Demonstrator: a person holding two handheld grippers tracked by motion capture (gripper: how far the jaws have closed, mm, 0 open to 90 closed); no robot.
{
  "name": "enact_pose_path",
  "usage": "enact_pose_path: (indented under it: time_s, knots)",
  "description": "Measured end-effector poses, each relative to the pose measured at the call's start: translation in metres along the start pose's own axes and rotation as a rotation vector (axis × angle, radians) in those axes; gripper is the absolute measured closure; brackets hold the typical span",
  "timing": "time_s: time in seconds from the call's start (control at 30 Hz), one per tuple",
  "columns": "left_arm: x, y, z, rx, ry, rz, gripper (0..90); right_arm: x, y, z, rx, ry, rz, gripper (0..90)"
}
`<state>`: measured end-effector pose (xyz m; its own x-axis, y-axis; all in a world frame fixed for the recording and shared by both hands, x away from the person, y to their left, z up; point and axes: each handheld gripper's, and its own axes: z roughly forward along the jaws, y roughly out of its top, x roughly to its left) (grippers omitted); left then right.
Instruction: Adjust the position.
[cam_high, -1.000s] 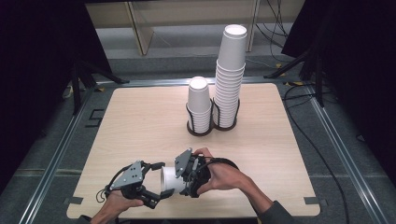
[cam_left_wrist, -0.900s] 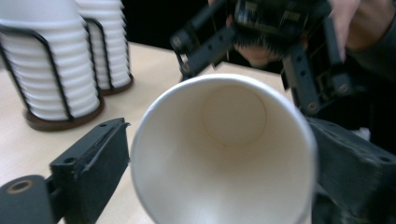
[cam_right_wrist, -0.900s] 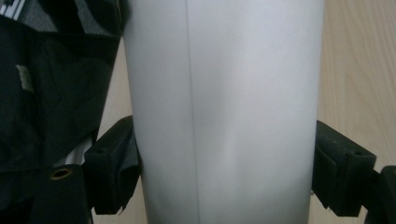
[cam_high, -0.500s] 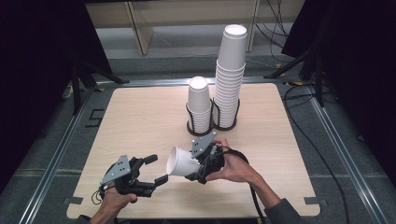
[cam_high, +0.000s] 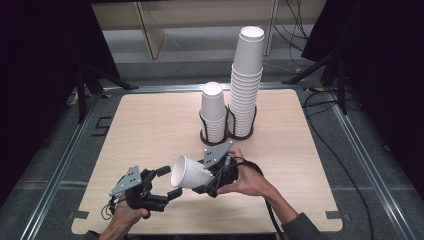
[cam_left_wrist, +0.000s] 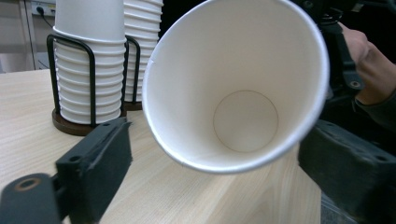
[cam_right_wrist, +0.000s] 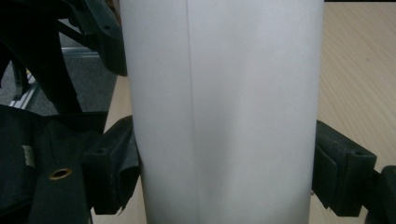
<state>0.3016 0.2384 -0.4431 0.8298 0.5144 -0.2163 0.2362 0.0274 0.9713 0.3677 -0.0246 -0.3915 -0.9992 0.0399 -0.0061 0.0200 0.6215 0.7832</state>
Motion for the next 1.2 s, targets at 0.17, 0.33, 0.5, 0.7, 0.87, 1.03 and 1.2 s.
enact_pose_path:
  time_s: [0.17,0.33,0.5,0.7,0.87,1.03,1.2]
  knots:
    - [-0.002,0.001,-0.001,0.012,0.008,0.014,0.0,0.003,0.001,0.007,-0.010,0.025,-0.010,20.9]
    - [-0.004,0.001,0.002,0.008,-0.004,0.024,0.0,0.005,0.001,0.016,-0.013,0.059,-0.011,20.8]
    - [-0.005,0.001,0.001,-0.008,-0.030,0.027,1.6,0.008,0.001,0.024,-0.027,0.096,-0.001,20.7]
    - [-0.004,0.002,-0.001,-0.026,-0.042,-0.002,5.3,0.007,-0.001,0.029,-0.036,0.092,-0.009,20.4]
    - [-0.004,0.003,0.000,0.019,-0.026,0.037,7.7,0.009,-0.001,0.032,0.003,0.079,0.001,18.9]
    - [-0.006,0.002,0.002,0.079,-0.009,0.070,8.4,0.014,0.002,0.033,0.086,0.012,-0.046,17.2]
    - [-0.010,0.001,0.005,0.125,-0.018,0.114,8.5,0.020,0.006,0.038,0.151,-0.003,-0.084,16.6]
